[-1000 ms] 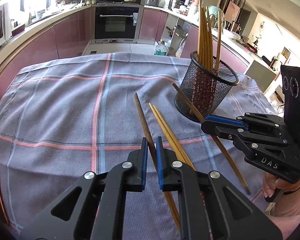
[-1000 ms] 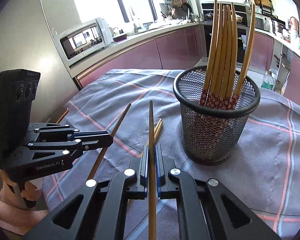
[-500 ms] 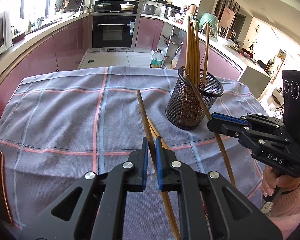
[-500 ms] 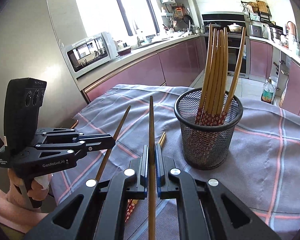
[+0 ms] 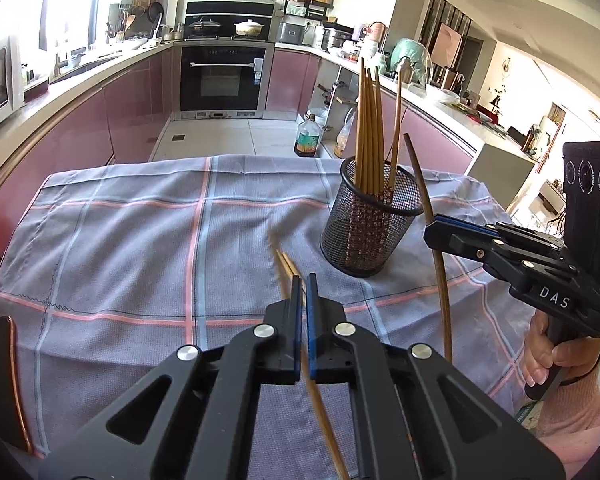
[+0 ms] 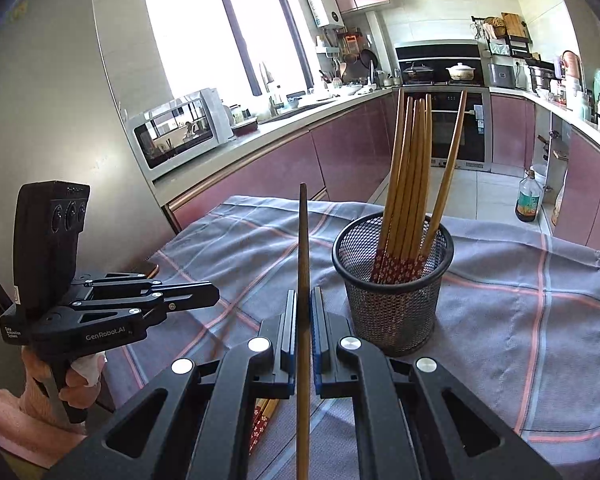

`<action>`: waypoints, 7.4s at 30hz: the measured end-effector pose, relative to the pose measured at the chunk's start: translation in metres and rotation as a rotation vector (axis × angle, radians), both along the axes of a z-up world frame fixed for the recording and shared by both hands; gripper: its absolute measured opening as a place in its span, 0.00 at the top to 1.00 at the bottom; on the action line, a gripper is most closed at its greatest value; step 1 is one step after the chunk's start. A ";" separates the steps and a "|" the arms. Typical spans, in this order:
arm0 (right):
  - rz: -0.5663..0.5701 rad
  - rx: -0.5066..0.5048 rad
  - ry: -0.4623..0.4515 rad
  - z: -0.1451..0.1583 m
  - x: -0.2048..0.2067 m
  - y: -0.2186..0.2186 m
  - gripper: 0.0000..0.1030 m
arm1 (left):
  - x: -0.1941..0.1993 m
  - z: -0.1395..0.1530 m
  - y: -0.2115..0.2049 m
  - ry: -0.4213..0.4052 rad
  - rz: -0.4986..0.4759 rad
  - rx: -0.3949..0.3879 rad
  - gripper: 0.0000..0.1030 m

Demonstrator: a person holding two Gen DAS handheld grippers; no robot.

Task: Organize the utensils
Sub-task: 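Lift the chopstick upright over the cup with the right tool while the left tool lifts its own, then lower the chopstick into the mesh cup with the right tool while the left tool lowers its own, then open both tools to release the chopsticks and pull back from the cup, then move both open tools down to the two remaining chopsticks on the cloth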

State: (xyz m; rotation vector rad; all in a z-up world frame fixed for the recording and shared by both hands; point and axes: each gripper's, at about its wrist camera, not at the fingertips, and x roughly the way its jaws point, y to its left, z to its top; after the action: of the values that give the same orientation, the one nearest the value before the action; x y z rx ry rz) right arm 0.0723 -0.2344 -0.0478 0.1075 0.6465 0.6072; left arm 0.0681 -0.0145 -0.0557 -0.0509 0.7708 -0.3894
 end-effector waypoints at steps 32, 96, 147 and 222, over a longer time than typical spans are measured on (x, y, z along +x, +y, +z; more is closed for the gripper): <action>0.012 0.001 0.015 -0.003 0.004 0.006 0.95 | 0.046 -0.084 -0.031 0.186 0.011 0.154 0.89; -0.037 0.050 -0.230 0.084 0.001 -0.029 0.95 | -0.011 0.132 -0.007 -0.272 -0.087 -0.160 0.93; -0.105 0.022 -0.174 0.077 0.052 -0.031 0.95 | 0.064 0.141 -0.085 -0.227 -0.118 -0.044 0.93; 0.074 -0.127 0.239 -0.074 0.007 0.047 0.64 | 0.022 -0.055 -0.001 0.059 0.065 0.105 0.54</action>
State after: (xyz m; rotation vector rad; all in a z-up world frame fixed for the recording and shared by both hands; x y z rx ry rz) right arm 0.0794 -0.1870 -0.1214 0.0371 0.9218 0.6284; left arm 0.0906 -0.0160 -0.1107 0.0114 0.8443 -0.2863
